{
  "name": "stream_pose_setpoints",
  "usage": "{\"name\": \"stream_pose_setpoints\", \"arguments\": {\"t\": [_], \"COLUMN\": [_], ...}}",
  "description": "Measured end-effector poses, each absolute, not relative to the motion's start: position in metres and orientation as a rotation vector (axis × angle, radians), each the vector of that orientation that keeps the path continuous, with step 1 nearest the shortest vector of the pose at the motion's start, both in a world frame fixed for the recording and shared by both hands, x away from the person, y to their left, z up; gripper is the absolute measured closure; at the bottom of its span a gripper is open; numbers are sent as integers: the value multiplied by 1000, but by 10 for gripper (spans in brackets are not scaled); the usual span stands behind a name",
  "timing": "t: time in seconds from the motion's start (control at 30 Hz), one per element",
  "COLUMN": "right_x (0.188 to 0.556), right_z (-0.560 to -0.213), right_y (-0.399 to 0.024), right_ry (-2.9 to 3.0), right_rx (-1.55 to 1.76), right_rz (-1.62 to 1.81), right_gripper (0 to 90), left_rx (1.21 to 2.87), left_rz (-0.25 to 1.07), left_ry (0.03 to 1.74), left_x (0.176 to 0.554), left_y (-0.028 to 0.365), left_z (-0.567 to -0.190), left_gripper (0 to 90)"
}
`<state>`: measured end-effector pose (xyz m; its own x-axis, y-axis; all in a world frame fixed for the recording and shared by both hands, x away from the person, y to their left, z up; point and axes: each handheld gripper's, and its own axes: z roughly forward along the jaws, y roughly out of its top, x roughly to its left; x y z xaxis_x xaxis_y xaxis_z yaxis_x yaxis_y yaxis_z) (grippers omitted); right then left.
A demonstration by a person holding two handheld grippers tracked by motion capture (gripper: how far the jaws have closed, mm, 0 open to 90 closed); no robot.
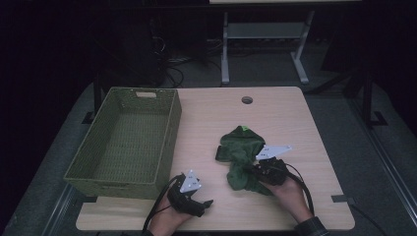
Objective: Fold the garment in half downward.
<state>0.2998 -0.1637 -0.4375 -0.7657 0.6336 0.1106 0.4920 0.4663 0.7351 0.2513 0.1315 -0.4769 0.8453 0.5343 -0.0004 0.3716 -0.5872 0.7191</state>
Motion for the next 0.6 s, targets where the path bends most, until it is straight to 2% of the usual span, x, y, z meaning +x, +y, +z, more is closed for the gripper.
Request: {"name": "stream_pose_setpoints", "arguments": {"t": [0.37,0.6], "right_x": [314,309], "right_z": [-462,-446], "right_y": [-160,-178], "right_ry": [2594,2516], "right_rx": [1039,1048], "right_rz": [1086,1152], "right_gripper": [896,822], "left_rx": [2260,2264], "left_rz": [270,275], "left_ry": [656,643], "left_x": [252,253], "left_y": [132,132], "left_z": [-477,-477], "left_gripper": [147,150]}}
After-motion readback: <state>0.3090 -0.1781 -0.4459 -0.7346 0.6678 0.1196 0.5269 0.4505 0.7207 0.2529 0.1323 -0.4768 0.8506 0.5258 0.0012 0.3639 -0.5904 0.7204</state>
